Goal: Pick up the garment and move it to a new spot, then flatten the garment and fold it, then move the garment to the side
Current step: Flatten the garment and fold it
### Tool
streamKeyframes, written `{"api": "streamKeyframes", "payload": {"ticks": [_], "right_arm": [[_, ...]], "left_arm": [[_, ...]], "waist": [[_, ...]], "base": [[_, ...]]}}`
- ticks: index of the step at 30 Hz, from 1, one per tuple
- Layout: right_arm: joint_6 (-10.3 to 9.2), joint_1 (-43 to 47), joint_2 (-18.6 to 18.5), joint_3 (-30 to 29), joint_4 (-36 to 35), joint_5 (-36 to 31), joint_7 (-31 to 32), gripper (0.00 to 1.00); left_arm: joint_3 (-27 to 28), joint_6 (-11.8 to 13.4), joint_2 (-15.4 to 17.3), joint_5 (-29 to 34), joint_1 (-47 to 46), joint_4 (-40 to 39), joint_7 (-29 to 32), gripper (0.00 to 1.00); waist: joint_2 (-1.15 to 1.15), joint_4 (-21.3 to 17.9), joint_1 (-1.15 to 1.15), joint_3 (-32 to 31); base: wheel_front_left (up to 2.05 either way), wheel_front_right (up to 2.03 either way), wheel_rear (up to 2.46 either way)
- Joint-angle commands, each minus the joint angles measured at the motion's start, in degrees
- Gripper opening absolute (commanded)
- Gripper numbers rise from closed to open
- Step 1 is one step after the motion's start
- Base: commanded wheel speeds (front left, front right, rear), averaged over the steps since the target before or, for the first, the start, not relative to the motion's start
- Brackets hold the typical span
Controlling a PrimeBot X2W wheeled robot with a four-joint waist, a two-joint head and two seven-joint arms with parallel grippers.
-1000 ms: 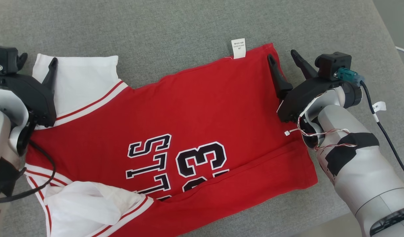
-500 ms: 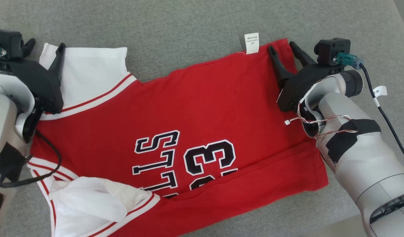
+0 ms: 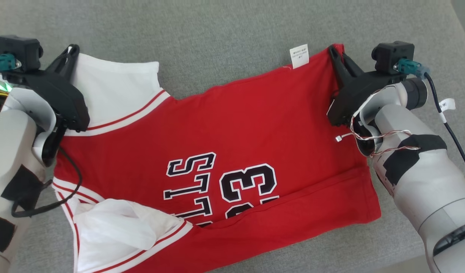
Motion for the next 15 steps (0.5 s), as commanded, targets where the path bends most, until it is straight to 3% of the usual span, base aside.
{"api": "streamKeyframes", "payload": {"ticks": [1,9,15], "right_arm": [[-0.14,1.2,-0.2,0.4,-0.3,0.6,-0.6,0.00],[-0.14,8.4,-3.4,2.2,-4.7,3.7,-2.1,0.00],[-0.14,15.3,-6.9,0.8,-11.0,5.7,-2.5,0.00]], "left_arm": [[-0.2,0.1,0.2,-0.7,1.1,-0.2,-1.0,0.00],[-1.7,0.1,-0.1,-3.0,6.5,-5.0,-8.4,0.00],[0.1,0.9,0.3,-5.4,15.2,-14.1,-11.9,0.00]], "waist": [[0.00,1.1,0.00,-2.1],[0.00,3.4,0.00,-7.5],[0.00,4.8,0.00,-10.4]], "base": [[0.00,0.00,0.00],[0.00,0.00,0.00],[0.00,0.00,0.00]]}}
